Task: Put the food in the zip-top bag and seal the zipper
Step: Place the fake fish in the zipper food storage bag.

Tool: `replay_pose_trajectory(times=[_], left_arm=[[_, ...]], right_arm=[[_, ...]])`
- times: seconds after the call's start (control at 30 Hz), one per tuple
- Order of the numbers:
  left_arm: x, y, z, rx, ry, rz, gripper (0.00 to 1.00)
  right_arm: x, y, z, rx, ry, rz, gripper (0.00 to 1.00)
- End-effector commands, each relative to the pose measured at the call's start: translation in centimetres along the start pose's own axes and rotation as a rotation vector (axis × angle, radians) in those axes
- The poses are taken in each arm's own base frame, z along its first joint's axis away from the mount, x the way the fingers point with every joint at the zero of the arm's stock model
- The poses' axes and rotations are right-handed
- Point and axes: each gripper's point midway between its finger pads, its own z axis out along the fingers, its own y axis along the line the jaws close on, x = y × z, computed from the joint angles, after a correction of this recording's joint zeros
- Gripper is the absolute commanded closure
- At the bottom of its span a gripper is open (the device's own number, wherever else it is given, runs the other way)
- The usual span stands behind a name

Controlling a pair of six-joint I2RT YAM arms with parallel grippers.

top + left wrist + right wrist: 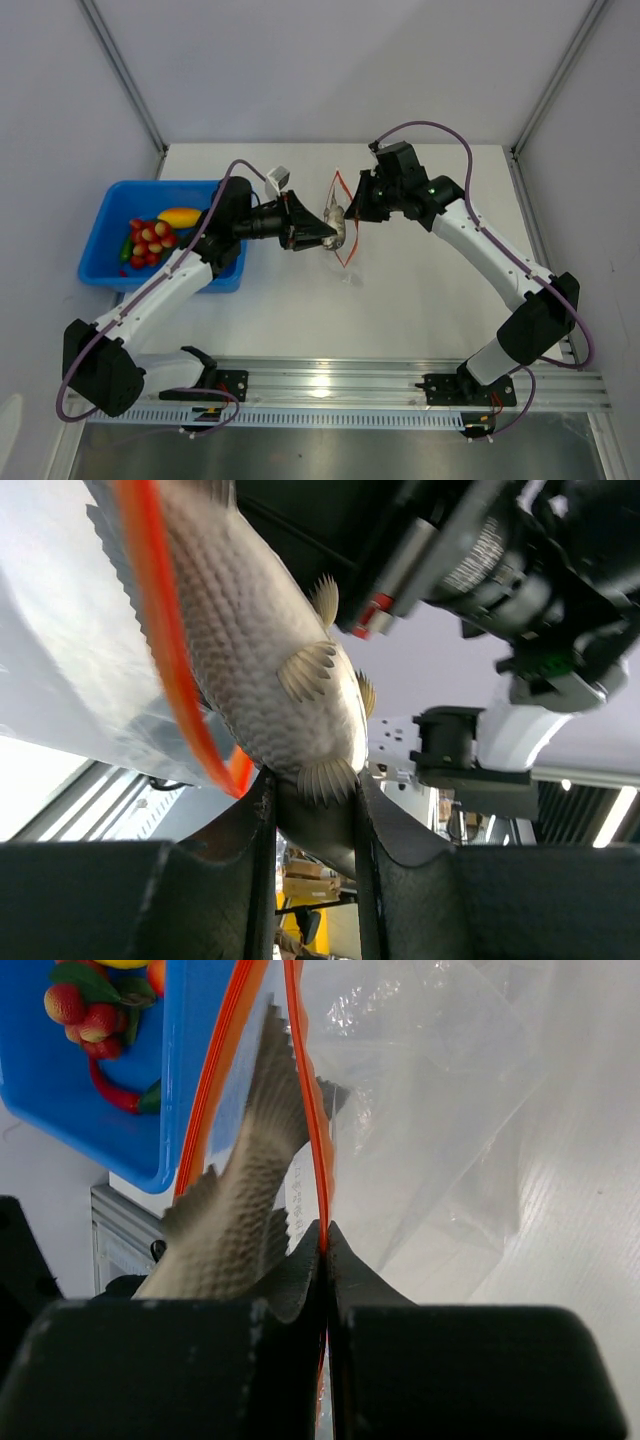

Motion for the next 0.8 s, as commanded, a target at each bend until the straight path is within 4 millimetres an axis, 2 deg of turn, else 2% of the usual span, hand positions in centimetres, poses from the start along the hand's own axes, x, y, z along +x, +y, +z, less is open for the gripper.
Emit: replay_pose_trajectory(times=[0.0,0.3,0.63,0.7,0.73,0.77], left_arm=[[-0.6,-0.1,0.3,-0.032,-0.016,0.079,1.00],[-1.9,1.4,1.7,-0.066,-0.009,0.146,0.99],[-3.9,3.6,2.0,-0.204,-0.076,0.158,0.94],[-4.2,3.5,2.2,-0.209,-0.086,0.170,0.87],[-4.3,3.6,2.4,-0.211,-0.080,0.177,0.68],[-4.3,3.8,2.6,-0.214,-0.069,0.181,0.59]], right_arm=[[-0.7,1.3,-1.5,-0.041,-0.023,-0.022,1.00],[-0.1,2.0,-1.1,-0.083,0.017,-0.005,1.00],[0.0,2.1,-1.0,-0.098,0.028,0.015,1.00],[0.0,2.1,-0.9,-0.100,0.032,0.021,1.00],[0.0,2.1,-0.8,-0.101,0.031,0.021,1.00],[0.0,2.2,-0.8,-0.104,0.031,0.024,1.00]])
